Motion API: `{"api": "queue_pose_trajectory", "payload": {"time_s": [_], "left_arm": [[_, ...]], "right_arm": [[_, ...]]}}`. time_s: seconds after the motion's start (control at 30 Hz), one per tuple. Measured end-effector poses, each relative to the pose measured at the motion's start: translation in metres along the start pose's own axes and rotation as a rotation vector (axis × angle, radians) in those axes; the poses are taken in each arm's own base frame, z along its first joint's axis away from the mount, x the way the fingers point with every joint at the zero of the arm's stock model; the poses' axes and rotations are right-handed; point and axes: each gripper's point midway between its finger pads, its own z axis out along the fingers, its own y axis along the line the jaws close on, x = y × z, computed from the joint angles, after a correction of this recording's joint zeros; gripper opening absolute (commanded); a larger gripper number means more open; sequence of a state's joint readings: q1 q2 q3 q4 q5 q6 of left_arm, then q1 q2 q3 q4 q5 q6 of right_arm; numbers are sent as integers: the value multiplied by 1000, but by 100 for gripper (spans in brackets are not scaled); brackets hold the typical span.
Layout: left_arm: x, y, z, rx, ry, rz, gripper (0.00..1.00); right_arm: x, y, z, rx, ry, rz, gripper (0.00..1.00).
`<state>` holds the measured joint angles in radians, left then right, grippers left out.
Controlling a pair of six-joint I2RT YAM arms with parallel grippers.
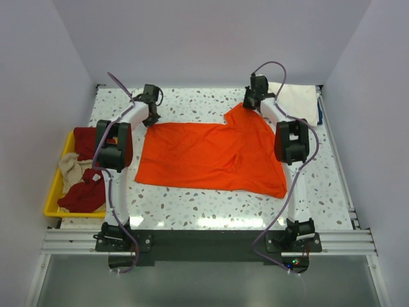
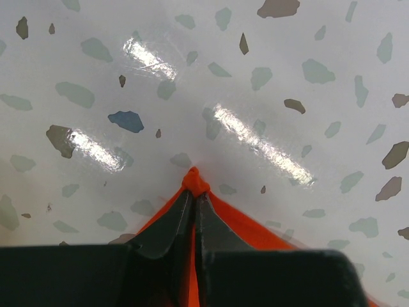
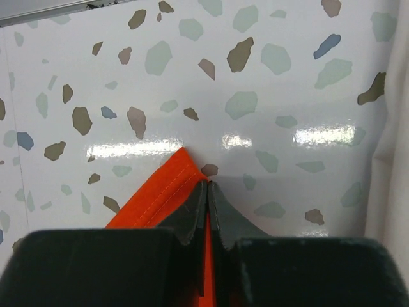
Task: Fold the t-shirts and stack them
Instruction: Fold the tshirt
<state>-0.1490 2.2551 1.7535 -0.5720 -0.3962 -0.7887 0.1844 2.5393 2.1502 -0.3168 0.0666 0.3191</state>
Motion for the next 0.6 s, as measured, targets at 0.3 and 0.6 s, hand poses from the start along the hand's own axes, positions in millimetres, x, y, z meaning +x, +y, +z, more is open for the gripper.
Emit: {"api": "queue_pose_trajectory", "payload": {"time_s": [0.3, 0.6], "left_arm": [[0, -3, -1, 20, 5, 9, 5], [0, -6, -8, 47, 13, 15, 6]], "right_arm": [[-3, -6, -17, 25, -11, 7, 0], [-66, -5, -80, -2, -158, 40, 0]]}}
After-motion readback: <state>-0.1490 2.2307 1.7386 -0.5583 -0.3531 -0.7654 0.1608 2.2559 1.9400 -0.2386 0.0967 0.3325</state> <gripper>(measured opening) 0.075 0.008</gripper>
